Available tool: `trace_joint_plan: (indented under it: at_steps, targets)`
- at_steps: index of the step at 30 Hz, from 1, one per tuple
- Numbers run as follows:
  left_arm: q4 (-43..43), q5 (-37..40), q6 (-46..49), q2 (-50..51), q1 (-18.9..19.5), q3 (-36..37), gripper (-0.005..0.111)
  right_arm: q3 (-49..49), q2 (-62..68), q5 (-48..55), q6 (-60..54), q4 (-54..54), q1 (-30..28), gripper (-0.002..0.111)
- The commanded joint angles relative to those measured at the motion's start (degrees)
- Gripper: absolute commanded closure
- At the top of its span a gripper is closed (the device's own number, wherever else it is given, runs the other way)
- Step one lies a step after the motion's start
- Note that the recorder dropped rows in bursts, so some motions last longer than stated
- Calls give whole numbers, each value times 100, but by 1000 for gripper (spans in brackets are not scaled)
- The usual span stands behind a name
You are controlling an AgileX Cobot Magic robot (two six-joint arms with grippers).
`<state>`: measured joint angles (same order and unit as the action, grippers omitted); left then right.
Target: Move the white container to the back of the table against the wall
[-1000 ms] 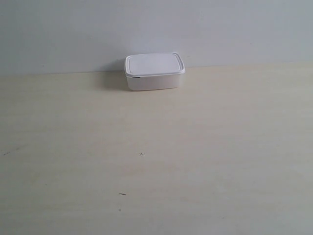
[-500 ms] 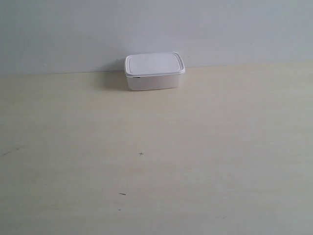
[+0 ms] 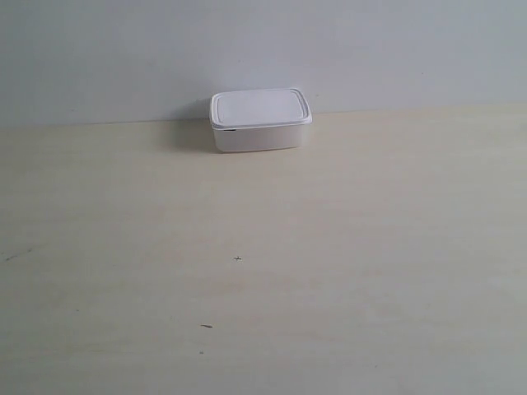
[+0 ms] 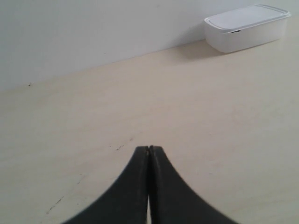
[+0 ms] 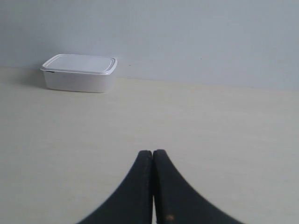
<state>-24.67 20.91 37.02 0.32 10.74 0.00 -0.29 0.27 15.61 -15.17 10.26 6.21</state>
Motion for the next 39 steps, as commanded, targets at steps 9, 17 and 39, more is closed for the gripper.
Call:
trace_joint_plan:
  at_steps: [9,17,39]
  targets:
    - [1658,-83,4,-32,18,0,107,29,-27,-34,21,-757,-19,108]
    - [1679,-46,4,-32,18,0,107,29,-27,-34,21,-757,-19,108]
    - [1314,-9,-1476,-32,18,0,107,29,-27,26,554,-740,-19,108]
